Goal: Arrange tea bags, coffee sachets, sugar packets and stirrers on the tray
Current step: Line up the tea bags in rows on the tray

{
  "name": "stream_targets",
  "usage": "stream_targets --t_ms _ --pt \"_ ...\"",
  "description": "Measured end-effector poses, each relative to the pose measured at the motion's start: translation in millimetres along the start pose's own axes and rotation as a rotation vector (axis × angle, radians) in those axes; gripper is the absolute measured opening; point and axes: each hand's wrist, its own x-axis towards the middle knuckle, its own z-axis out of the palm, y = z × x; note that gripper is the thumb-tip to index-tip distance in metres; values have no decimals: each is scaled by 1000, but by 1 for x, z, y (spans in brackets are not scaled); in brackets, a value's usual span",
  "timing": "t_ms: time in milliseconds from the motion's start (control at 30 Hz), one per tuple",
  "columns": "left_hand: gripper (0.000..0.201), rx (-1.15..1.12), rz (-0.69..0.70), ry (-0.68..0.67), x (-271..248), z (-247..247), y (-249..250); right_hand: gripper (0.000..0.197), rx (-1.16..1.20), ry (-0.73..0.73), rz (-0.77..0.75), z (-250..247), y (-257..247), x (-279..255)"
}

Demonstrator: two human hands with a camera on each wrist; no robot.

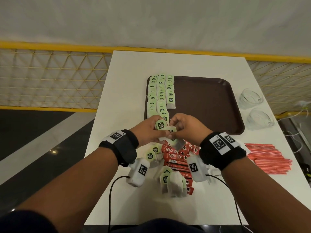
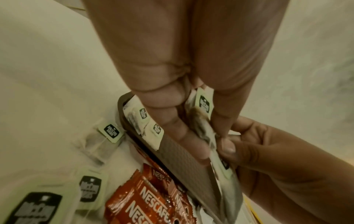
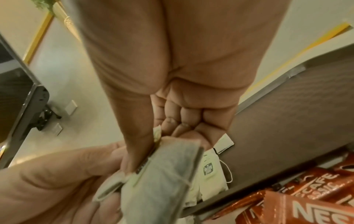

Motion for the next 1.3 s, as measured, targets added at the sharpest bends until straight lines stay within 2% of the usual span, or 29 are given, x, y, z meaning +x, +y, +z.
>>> stream_targets --t_ms 167,333,433,567,667,733,800,933,1033,1300 --pt "35 -140 17 26 15 -2 3 35 172 22 15 -12 9 10" --pt "41 -201 24 156 37 -4 9 34 360 -4 51 -24 18 22" --pt "37 -259 42 253 50 -10 13 21 384 -9 86 -32 26 32" --pt "34 -245 61 373 69 -22 14 10 199 108 96 -35 42 56" --pt "31 -206 57 531 81 -35 12 12 281 231 183 -34 58 82" --pt "27 -201 67 598 87 -43 11 18 370 257 259 -33 65 99" --pt "24 -220 68 621 90 -49 10 21 419 266 290 -30 69 114" --pt "25 -235 58 632 95 -58 7 8 348 279 312 -29 69 136" --pt "28 -264 50 641 98 -61 4 18 238 313 303 -28 77 149" --pt "29 -304 28 630 104 -57 2 24 95 315 290 -26 76 159"
